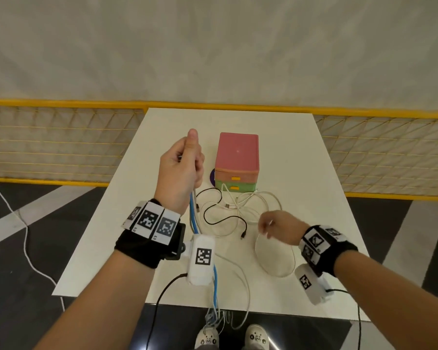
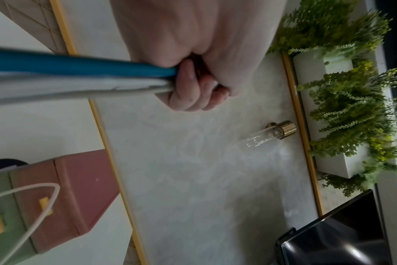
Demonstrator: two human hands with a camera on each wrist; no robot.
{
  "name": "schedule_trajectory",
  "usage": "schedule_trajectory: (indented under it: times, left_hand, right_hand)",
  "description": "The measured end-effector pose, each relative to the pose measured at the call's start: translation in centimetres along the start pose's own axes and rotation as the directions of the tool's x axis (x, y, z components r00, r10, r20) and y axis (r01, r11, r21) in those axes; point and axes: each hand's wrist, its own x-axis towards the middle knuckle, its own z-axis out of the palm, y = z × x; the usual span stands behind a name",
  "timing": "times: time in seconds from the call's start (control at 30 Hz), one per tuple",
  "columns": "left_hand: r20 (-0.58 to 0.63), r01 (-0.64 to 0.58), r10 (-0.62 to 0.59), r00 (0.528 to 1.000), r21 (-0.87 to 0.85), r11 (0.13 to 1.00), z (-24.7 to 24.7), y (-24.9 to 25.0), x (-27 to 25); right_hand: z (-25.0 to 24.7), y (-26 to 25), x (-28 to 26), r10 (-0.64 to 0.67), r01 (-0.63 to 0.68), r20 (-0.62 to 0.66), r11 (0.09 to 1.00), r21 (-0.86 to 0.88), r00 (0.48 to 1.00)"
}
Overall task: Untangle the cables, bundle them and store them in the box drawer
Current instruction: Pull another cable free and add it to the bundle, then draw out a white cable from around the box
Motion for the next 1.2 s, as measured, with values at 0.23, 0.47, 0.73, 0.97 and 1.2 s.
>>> schedule_trajectory:
  times: [0.23, 0.47, 0.73, 0.97, 1.2]
  left_hand:
    - [-0.017, 0.026, -0.026, 1.0, 0.014, 1.0, 1.5, -1.3, 0.3]
    - [-0.03, 0.018, -0.016, 0.999, 0.043, 0.999, 2.7, -1.7, 0.7]
    - [-0.025, 0.053, -0.052, 0.998, 0.036, 0.998, 2.9, -1.9, 0.8]
    - [0.026, 0.05, -0.05, 0.998, 0.033, 0.998, 4.6, -1.8, 0.6]
    - [0.108, 0.085, -0.091, 0.99, 0.055, 0.995, 7.4, -1.4, 0.0]
  right_hand:
    - [-1.2, 6.7, 3.8, 0.149, -0.182, -0.131, 0.936, -0.302, 0.98]
    - [-0.9, 7.7, 4.8, 0.074, -0.076, -0.022, 0.882, -0.465, 0.997]
    - [-5.5, 4.2, 3.8, -0.086, -0.032, -0.073, 0.407, -0.913, 0.994]
    - [-9.0, -3.0, 0.2, -0.161, 0.143, -0.506, 0.987, -0.074, 0.847]
    - [-6.0, -10.4, -3.9, -0.231, 0.49, -0.571, 0.797, 0.353, 0.788]
